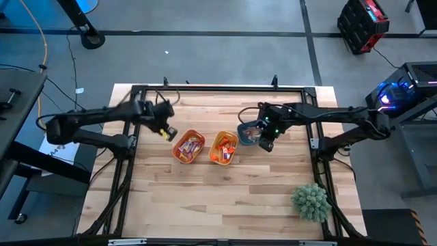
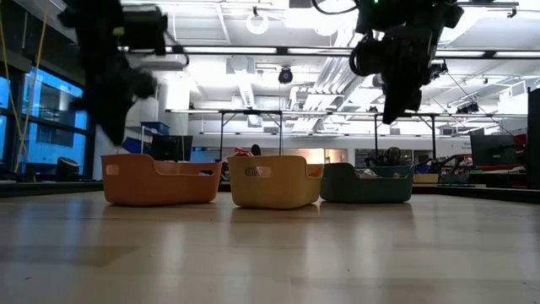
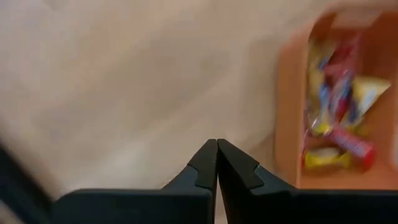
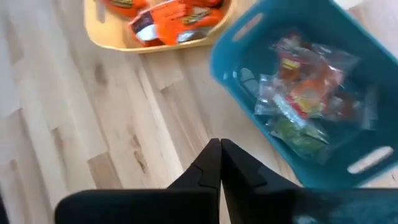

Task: Sort candy
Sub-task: Adjust the bins

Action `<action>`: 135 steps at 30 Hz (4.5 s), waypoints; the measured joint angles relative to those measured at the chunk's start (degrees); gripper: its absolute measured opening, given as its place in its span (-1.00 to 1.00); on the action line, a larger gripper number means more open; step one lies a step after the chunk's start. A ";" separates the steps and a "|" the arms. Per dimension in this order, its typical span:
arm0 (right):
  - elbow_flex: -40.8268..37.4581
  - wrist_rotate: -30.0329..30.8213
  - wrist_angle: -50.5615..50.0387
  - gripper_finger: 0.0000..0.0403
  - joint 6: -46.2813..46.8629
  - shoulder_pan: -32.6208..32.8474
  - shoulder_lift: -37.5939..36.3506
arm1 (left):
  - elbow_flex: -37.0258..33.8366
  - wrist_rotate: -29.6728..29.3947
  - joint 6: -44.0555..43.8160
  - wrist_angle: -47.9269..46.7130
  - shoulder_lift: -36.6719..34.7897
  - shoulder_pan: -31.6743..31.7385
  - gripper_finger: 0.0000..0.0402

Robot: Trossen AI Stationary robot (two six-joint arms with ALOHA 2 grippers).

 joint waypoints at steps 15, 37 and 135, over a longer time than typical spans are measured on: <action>0.02 -8.58 4.42 -1.00 -16.73 1.57 8.07 | -15.09 7.39 -17.13 22.75 2.39 -7.96 -1.00; 0.02 0.62 24.93 -1.00 -20.14 7.37 22.98 | -13.78 9.61 -34.49 53.24 19.82 -18.81 -1.00; -15.89 8.57 -5.33 -1.00 -1.87 1.31 -0.34 | -11.62 9.07 -20.48 60.72 21.29 -7.51 -1.00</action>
